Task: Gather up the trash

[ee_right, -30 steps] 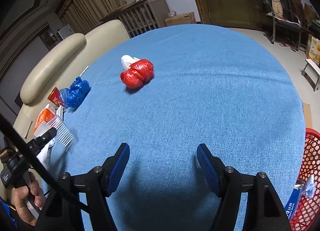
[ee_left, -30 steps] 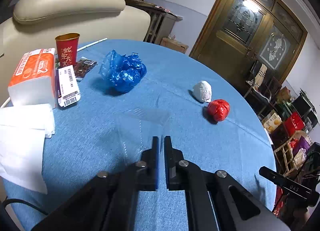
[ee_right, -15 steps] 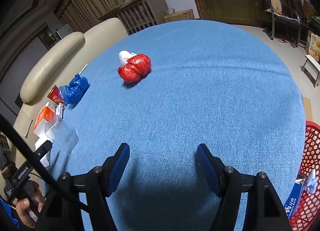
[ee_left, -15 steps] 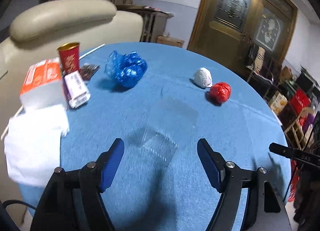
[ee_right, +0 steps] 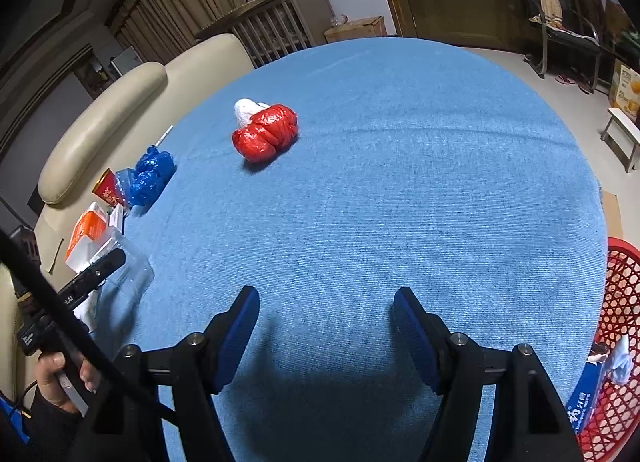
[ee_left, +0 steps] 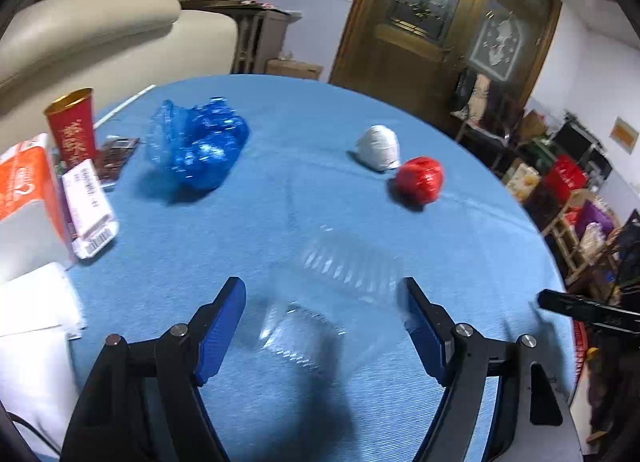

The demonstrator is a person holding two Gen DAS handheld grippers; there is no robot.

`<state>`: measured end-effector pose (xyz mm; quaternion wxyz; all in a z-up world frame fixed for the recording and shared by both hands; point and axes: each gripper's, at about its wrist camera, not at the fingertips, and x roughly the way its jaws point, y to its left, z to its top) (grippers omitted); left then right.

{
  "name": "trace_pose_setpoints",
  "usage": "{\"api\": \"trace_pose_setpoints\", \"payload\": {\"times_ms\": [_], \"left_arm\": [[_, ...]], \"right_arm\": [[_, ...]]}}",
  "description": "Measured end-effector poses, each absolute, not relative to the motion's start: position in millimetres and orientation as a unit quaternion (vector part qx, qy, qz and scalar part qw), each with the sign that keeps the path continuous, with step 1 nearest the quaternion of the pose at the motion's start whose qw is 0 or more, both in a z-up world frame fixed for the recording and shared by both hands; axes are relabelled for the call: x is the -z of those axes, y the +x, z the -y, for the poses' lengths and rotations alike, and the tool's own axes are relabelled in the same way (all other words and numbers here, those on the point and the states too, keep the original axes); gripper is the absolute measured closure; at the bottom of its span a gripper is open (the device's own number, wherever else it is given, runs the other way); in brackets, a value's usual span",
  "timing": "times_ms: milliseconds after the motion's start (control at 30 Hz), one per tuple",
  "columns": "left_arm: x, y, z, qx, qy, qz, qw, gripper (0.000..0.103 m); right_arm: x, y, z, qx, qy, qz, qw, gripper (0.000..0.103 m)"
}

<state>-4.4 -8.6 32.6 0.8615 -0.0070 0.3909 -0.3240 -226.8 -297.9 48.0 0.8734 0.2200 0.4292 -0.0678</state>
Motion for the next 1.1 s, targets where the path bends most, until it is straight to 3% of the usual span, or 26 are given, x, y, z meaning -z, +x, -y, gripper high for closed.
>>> {"api": "trace_pose_setpoints", "payload": {"times_ms": [67,267,567,900,933,967,1100], "left_arm": [[-31.0,-4.6,13.8,0.322,0.002,-0.394,0.861,0.043],[-34.4,-14.4,23.3,0.310,0.025,-0.383,0.870,0.050],[-36.2,-33.6,23.1,0.279,0.017,-0.383,0.880,0.050],[-35.6,-31.1,22.5,0.264,0.008,-0.389,0.883,0.050],[-35.4,-31.0,22.3,0.262,0.006,-0.389,0.883,0.050],[-35.2,-31.5,22.5,0.260,0.004,-0.389,0.884,0.050],[-36.4,-32.6,24.1,0.248,0.000,-0.393,0.885,0.050]], "right_arm": [[-47.8,-223.2,295.6,0.065,0.216,-0.430,0.874,0.030],[-53.3,-204.0,293.5,0.060,0.206,-0.420,0.881,0.030],[-73.1,-108.3,282.9,0.040,0.177,-0.387,0.904,0.030],[-49.9,-19.2,280.8,0.058,0.159,-0.431,0.886,0.030],[-46.0,-14.9,280.6,0.055,0.158,-0.438,0.883,0.031],[-42.4,-11.7,280.8,0.053,0.158,-0.443,0.881,0.041],[-45.1,-17.5,278.3,0.043,0.147,-0.440,0.885,0.045]]}}
